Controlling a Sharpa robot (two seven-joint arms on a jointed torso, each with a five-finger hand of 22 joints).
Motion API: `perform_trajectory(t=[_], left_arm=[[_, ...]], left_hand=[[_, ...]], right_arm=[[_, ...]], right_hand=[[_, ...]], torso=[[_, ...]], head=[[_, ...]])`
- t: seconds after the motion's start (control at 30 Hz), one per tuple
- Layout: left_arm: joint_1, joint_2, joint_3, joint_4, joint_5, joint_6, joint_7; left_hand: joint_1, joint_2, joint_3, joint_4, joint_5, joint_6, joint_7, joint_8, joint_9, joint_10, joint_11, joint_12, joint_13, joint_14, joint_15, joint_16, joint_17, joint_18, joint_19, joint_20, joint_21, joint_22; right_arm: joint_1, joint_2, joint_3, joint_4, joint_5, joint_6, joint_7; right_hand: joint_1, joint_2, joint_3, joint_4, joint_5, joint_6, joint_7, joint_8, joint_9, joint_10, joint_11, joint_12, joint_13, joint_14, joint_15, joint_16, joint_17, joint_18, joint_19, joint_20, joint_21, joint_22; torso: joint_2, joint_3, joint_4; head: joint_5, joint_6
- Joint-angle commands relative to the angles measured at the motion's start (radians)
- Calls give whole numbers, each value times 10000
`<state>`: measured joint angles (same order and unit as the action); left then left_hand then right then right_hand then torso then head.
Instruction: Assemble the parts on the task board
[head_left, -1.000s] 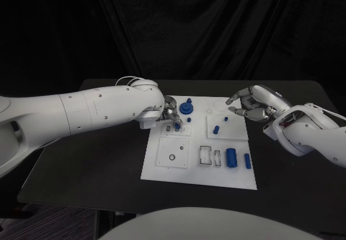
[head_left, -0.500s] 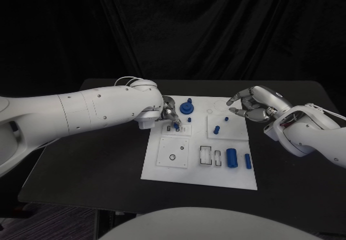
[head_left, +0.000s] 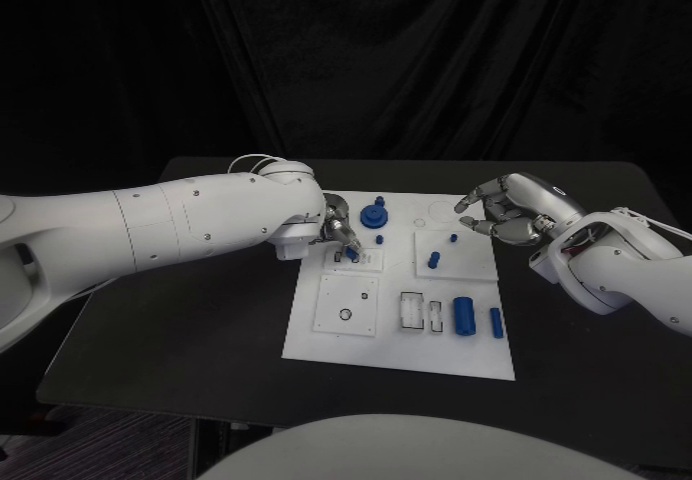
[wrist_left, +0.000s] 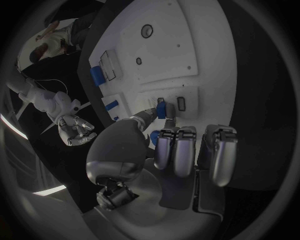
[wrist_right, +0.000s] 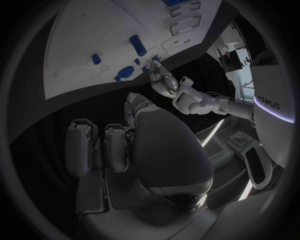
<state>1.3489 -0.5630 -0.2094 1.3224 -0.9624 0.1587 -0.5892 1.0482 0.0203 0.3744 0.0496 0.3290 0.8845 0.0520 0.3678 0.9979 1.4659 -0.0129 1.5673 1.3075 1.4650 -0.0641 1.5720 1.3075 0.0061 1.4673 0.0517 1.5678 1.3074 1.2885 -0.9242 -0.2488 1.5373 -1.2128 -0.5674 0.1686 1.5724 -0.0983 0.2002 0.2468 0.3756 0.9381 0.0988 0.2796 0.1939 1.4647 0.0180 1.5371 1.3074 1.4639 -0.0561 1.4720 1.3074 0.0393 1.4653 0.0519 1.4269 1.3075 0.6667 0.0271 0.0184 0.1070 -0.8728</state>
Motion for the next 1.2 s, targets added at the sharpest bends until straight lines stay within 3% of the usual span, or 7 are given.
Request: perform_trajectory(t=[0.03,0.53,1.2], left_arm=[[-88,-2,-17,34,-7,-13,-43],[-223,15,-17,53,-7,-325,203],[-268,38,-17,65,-7,-239,146]], left_hand=[[-105,-18,34,20,-63,52,27,-47,-14,1049,-38,35,2633,1058,-17,-12,2633,-61,1035,-24,30,2634],[-103,4,80,15,-27,51,21,-71,-6,1049,-40,35,2633,1058,-17,-12,2633,-61,1035,-23,30,2634],[-119,16,102,24,-49,63,25,-84,6,1049,-39,35,2633,1058,-18,-12,2633,-61,1035,-23,30,2634]], right_arm=[[-26,-4,7,6,-6,112,-233],[-26,0,7,-10,-6,167,-290],[-26,13,7,-48,-5,271,-380]], right_hand=[[-11,106,70,13,64,2,76,-29,-15,596,45,-30,1930,700,81,-23,764,19,306,80,-64,1954],[-7,102,79,0,83,-6,78,-37,-23,552,45,-66,1864,695,80,-35,743,23,300,81,-78,1948],[-14,92,84,-11,94,-34,86,-58,-39,544,50,-75,1853,695,82,-35,742,23,300,83,-81,1949]], torso=[[-4,5,-1],[-10,1,7],[-3,1,-2]], head=[[10,2],[0,2],[27,2]])
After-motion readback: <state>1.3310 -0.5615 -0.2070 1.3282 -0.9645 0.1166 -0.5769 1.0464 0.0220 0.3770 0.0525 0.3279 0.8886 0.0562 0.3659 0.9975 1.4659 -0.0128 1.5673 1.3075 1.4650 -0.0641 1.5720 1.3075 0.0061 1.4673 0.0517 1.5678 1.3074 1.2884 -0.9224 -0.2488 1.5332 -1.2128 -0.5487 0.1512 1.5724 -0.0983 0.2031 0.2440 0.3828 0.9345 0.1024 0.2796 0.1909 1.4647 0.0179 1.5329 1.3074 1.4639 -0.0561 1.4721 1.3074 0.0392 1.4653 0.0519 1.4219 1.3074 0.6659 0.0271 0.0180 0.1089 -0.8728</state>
